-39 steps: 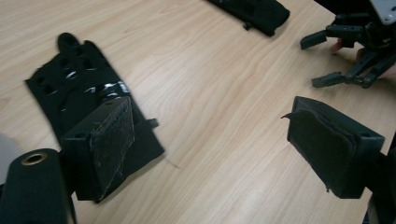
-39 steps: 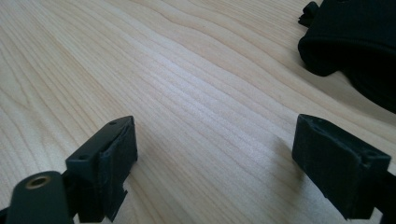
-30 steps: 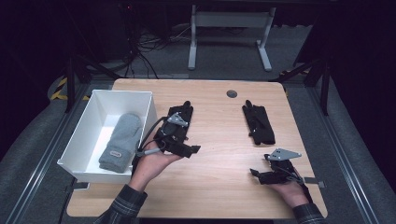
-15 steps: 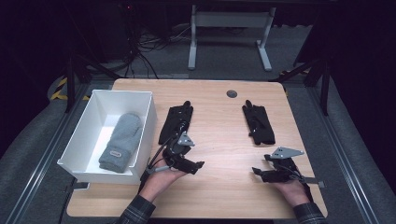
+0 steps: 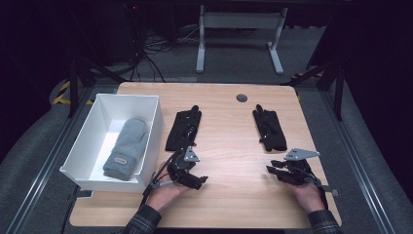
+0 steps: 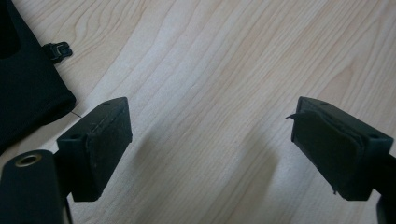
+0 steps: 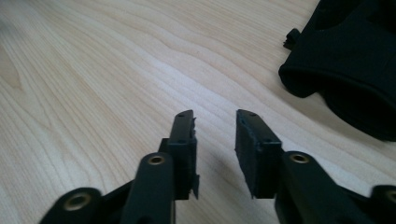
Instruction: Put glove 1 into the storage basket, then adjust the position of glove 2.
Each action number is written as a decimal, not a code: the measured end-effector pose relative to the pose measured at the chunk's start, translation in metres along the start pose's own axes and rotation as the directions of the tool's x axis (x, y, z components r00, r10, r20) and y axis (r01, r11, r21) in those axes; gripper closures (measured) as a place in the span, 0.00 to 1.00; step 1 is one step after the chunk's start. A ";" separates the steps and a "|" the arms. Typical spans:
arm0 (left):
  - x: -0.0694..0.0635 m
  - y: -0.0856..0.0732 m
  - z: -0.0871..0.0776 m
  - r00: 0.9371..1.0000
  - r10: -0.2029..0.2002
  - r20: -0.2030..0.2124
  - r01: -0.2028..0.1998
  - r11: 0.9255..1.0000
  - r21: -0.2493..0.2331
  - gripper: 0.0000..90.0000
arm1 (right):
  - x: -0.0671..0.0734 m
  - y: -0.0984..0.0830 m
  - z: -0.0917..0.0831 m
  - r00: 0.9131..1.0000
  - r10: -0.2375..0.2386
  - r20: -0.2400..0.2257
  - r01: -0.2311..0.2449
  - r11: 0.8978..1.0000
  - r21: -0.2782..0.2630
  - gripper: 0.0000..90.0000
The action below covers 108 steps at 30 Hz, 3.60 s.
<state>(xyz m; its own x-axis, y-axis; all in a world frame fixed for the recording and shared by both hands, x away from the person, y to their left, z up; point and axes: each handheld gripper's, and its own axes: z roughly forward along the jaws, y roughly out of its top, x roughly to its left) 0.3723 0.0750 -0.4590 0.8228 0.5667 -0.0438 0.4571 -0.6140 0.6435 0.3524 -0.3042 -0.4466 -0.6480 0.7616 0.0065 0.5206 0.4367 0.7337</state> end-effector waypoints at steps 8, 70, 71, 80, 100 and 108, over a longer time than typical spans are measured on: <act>0.001 -0.009 0.007 1.000 0.022 -0.013 -0.021 1.000 0.016 0.06 | -0.007 0.017 0.003 1.000 0.001 -0.025 -0.001 1.000 -0.006 1.00; 0.002 -0.016 0.011 0.999 0.052 0.012 -0.051 0.997 -0.054 0.00 | -0.061 0.058 0.071 0.999 0.032 0.041 -0.035 0.998 0.058 1.00; 0.002 -0.016 0.011 0.999 0.053 0.011 -0.052 0.997 -0.054 0.00 | -0.060 0.057 0.070 0.999 0.022 0.037 -0.025 0.998 0.062 1.00; 0.002 -0.016 0.011 0.999 0.052 0.013 -0.051 0.997 -0.054 0.00 | -0.033 0.047 0.057 1.000 -0.023 0.003 0.022 0.995 0.094 1.00; 0.002 -0.016 0.011 0.999 0.052 0.012 -0.052 0.997 -0.054 0.00 | 0.023 0.018 0.027 0.989 -0.073 -0.128 0.087 0.990 0.108 1.00; 0.002 -0.016 0.011 0.998 0.054 0.012 -0.053 0.997 -0.054 0.00 | 0.047 0.014 0.026 0.978 -0.104 -0.183 0.125 0.986 0.106 1.00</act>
<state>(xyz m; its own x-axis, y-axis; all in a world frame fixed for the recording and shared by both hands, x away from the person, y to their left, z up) 0.3703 0.0806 -0.4778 0.8503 0.5259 -0.0183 0.3938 -0.6129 0.6850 0.3434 -0.2495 -0.4530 -0.7895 0.6113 0.0542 0.4915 0.5769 0.6524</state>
